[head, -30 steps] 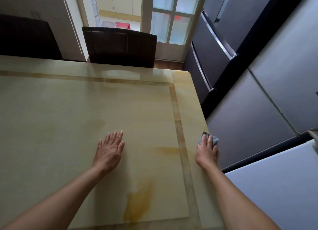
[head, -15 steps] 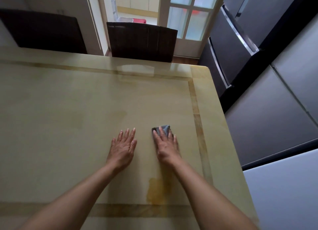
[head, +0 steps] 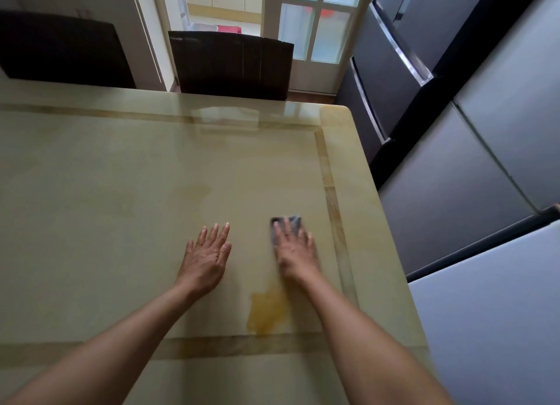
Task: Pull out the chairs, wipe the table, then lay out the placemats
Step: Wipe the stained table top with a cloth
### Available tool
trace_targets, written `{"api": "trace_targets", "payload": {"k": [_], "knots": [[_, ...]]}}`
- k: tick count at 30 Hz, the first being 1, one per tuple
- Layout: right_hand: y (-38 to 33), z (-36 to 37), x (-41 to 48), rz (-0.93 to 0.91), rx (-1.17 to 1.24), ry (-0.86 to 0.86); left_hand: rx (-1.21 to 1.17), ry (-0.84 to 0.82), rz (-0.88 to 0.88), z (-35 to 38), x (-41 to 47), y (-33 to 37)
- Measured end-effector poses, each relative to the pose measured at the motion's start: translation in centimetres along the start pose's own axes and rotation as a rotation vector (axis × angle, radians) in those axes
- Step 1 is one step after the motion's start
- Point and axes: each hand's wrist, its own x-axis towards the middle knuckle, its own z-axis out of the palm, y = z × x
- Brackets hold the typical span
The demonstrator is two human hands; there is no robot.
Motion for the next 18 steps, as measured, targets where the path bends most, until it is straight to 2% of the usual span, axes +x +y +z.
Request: {"api": "trace_targets", "payload": {"k": [5, 9, 15, 18], "knots": [[9.8, -0.7, -3.5, 0.283, 0.084, 0.097, -0.009, -0.018, 0.024, 0.8, -0.8, 0.7], [14.4, -0.2, -7.3, 0.426, 0.061, 0.159, -0.006, -0.028, 0.03, 1.3, -1.6, 0.9], [14.0, 0.0, -8.8, 0.538, 0.065, 0.163, -0.01, -0.038, 0.03, 1.0, -3.0, 0.3], [10.4, 0.3, -7.8, 0.41, 0.084, 0.103, -0.016, -0.034, 0.005, 0.3, -3.6, -0.5]]}}
